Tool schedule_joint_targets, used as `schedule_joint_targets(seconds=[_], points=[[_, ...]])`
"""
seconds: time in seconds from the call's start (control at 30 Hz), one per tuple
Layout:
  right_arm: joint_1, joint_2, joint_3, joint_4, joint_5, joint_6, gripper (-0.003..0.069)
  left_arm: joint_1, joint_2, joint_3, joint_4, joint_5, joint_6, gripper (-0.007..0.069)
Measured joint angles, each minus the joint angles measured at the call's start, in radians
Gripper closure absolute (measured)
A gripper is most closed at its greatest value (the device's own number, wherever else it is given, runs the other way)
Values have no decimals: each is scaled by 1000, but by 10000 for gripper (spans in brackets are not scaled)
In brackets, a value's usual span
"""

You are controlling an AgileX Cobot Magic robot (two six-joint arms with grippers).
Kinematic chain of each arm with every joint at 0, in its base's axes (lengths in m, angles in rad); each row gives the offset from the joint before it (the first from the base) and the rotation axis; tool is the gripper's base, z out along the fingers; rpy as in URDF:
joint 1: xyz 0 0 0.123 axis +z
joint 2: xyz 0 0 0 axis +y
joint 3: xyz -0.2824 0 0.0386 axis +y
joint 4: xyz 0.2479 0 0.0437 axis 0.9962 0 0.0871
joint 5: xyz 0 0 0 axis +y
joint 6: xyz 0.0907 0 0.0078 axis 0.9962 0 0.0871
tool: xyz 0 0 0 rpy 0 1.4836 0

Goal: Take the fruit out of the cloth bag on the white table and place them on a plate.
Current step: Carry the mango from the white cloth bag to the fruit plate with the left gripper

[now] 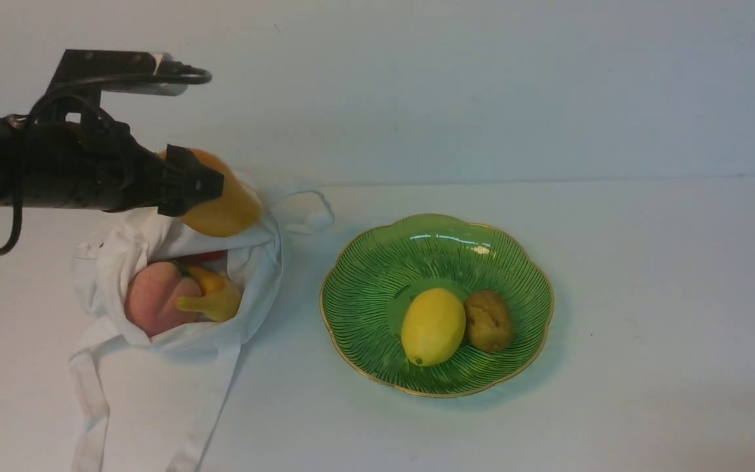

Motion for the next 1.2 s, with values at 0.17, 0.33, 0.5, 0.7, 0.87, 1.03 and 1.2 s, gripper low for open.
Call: schedule_joint_targets(seconds=[0.17, 0.33, 0.5, 0.7, 0.87, 1.03, 1.2], points=[[0, 0, 0, 0, 0, 0, 674, -13, -90, 0, 42, 149, -163, 107], [0, 0, 0, 0, 0, 0, 674, -170, -117, 0, -6, 183, -142, 107], [0, 0, 0, 0, 0, 0, 674, -368, -29, 0, -59, -70, -107, 107], [0, 0, 0, 0, 0, 0, 674, -511, 143, 0, -137, -415, -87, 107], [0, 0, 0, 0, 0, 0, 674, -549, 259, 0, -153, -563, -33, 107], [0, 0, 0, 0, 0, 0, 674, -551, 305, 0, -154, -559, -29, 91], [0, 0, 0, 0, 0, 0, 674, -551, 307, 0, -154, -543, -23, -45]])
